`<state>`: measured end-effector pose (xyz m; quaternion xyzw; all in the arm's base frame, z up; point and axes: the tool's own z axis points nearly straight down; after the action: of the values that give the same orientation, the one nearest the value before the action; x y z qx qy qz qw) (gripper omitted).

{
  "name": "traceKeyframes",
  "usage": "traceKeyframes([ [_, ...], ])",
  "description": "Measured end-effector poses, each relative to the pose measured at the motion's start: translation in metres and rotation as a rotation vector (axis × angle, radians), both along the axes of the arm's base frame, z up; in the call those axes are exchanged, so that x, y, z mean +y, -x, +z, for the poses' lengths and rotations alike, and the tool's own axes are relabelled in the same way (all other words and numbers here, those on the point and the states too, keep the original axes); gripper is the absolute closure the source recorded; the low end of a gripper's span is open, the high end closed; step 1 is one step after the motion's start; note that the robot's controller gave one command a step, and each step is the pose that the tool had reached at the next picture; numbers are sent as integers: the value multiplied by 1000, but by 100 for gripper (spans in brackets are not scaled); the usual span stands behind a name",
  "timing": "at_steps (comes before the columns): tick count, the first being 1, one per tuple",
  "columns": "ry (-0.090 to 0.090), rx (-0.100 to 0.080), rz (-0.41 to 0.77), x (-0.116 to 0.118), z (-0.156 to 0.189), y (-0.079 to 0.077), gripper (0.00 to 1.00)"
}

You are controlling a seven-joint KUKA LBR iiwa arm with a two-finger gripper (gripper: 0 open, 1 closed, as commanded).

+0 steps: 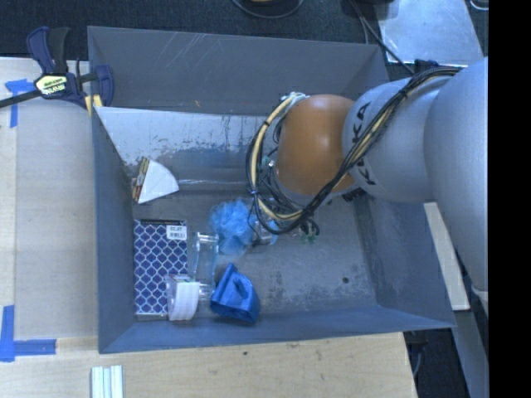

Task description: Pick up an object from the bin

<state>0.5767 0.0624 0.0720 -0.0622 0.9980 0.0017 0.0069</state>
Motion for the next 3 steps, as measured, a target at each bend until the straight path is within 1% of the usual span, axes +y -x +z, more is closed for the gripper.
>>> traceKeyframes([
  [1, 0, 3, 0, 0, 8, 1, 100],
  [2, 0, 0, 0, 0, 21, 0, 100],
  [3, 1, 6, 0, 0, 39, 2, 100],
])
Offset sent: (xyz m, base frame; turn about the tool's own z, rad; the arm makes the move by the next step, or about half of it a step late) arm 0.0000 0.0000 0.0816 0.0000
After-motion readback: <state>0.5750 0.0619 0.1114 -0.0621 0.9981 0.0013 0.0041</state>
